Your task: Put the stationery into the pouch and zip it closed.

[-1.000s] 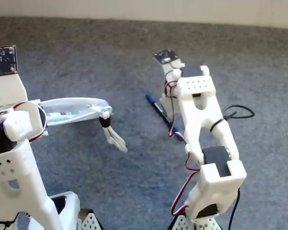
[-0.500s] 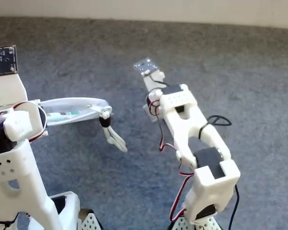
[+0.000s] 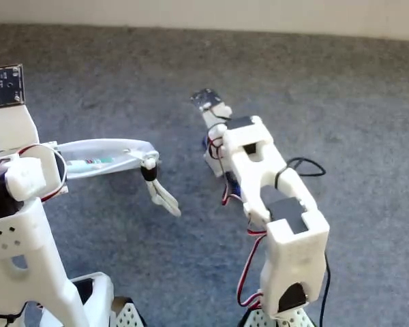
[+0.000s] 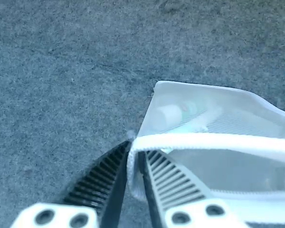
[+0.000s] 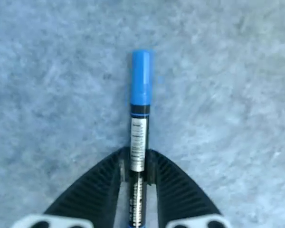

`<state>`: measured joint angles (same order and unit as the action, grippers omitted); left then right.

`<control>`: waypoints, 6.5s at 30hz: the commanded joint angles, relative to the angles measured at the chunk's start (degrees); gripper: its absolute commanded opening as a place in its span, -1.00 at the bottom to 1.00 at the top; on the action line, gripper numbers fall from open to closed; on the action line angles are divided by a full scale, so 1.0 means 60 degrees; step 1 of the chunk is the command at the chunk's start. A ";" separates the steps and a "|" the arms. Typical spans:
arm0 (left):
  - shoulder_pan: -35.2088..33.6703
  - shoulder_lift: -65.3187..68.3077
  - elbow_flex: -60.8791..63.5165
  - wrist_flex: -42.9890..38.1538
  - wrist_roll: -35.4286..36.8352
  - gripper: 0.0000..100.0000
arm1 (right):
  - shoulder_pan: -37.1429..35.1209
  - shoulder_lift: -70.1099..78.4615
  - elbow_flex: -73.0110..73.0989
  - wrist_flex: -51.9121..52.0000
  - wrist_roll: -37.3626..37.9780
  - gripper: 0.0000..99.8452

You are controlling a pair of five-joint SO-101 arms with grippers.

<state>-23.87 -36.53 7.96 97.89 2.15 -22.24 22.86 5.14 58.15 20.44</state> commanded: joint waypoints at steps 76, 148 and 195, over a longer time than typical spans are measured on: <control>0.0081 0.0154 0.0198 0.0029 -0.0073 -0.99 | -0.5267 -1.5495 0.5648 -0.6821 -0.4396 -0.99; 0.0081 0.0154 0.0212 0.0029 -0.0073 -0.99 | -0.5282 -1.4557 0.4432 -0.0388 -0.2872 -0.91; 0.0081 0.0154 0.0212 0.0029 -0.0073 -0.99 | -0.4447 -1.4103 1.0425 -0.7744 -0.2945 -0.52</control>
<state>-24.04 -36.62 8.75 97.89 2.15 -51.34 -61.98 68.00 15.34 2.59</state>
